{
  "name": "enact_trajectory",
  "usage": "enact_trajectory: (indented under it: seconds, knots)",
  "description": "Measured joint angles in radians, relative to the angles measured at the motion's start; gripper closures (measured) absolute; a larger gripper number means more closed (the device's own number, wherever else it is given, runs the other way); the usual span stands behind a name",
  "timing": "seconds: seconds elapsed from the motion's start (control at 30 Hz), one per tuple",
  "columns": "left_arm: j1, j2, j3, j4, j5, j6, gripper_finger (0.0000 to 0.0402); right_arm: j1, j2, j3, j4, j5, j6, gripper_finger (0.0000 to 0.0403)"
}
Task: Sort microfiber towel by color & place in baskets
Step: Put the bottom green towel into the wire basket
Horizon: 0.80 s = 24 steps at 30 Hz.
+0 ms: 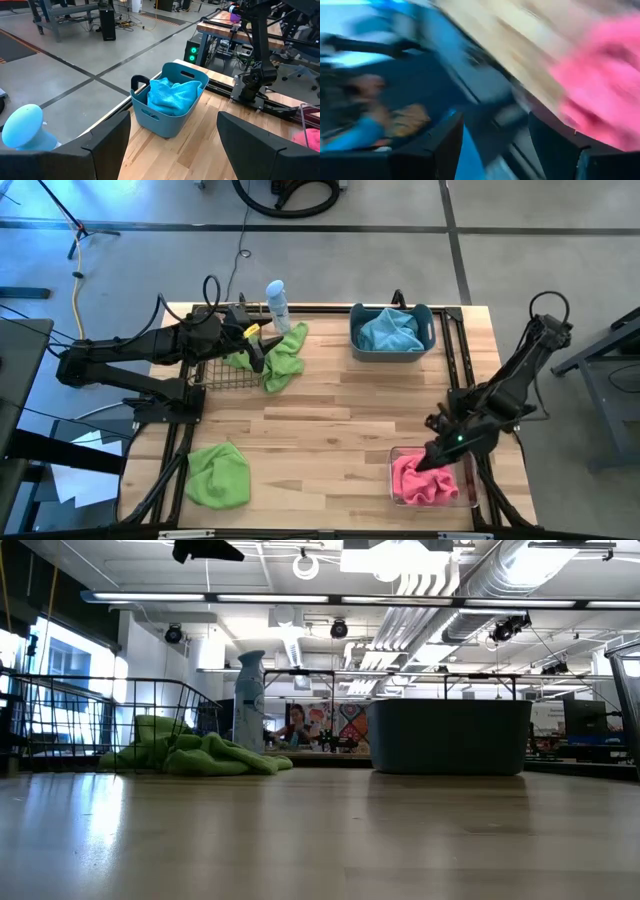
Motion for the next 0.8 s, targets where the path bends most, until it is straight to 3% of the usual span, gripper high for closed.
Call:
enact_trajectory:
  seconds: [0.2,0.37,0.53,0.8]
  knots:
    - [0.000,0.000,0.000,-0.010,0.000,0.000,0.0117,-0.045,0.015,0.001,0.219,0.393,-0.325,0.0182]
    - [0.000,0.000,0.000,-0.046,0.000,0.000,0.0117,-0.137,0.093,0.001,0.371,0.517,-0.679,0.0182]
    - [0.000,0.000,0.000,-0.052,0.000,0.000,0.0117,-0.285,0.213,0.001,0.595,0.538,-0.876,0.0182]
    - [0.000,0.000,0.000,-0.050,0.000,-0.002,0.0117,-0.534,0.351,0.001,1.064,0.287,-1.126,0.0182]
